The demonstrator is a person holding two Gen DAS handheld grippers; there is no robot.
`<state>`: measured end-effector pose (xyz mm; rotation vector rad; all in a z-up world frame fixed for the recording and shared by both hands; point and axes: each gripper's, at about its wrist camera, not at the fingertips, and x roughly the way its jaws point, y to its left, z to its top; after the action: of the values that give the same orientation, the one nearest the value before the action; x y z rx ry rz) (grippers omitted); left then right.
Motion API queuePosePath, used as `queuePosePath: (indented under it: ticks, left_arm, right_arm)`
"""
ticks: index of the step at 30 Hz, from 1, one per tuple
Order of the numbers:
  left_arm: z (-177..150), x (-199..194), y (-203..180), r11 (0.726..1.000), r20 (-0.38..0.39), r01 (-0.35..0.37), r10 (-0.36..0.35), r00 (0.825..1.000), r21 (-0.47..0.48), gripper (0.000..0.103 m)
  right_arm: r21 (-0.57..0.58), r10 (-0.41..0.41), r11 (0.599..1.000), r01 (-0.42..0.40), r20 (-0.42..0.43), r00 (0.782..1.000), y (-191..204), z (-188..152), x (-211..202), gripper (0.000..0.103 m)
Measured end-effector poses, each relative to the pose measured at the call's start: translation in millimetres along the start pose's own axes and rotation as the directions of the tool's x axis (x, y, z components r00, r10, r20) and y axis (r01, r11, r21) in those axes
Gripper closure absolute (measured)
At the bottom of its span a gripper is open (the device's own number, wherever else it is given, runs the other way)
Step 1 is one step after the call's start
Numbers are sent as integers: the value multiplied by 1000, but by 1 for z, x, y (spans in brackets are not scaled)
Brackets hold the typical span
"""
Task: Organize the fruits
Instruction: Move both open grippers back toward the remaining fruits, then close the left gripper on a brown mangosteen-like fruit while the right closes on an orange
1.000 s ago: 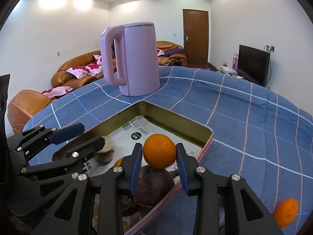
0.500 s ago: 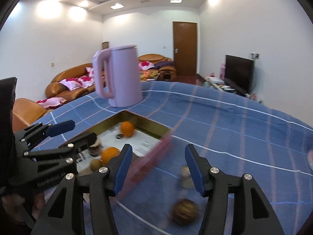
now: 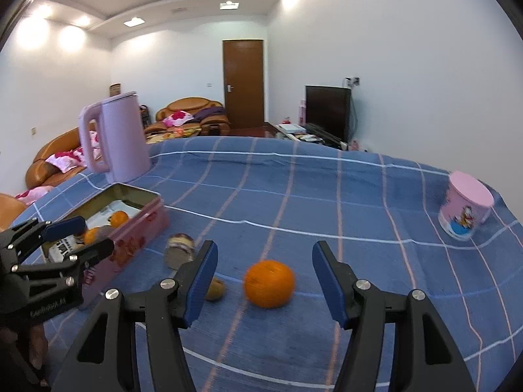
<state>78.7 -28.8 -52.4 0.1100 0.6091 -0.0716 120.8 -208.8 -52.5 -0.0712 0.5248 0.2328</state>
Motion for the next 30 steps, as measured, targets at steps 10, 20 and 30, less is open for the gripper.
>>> queuePosePath:
  ticks: [10,20,30]
  left_arm:
    - [-3,26,-28,997,-106,75,-71,992,34,41]
    - [-5,45,-49,982,-218,166,-144,965,89,57]
    - [-2,41,-43,984,-177,173,-164,970,40,59]
  right_arm:
    - [54,-14,998,13,7,1000,-14,-11,-1,40]
    - [98,-5,995,5,3,1000,-23,-11,0,35]
    - [97,-16,995,20,-37,999,-22,-11,9,35]
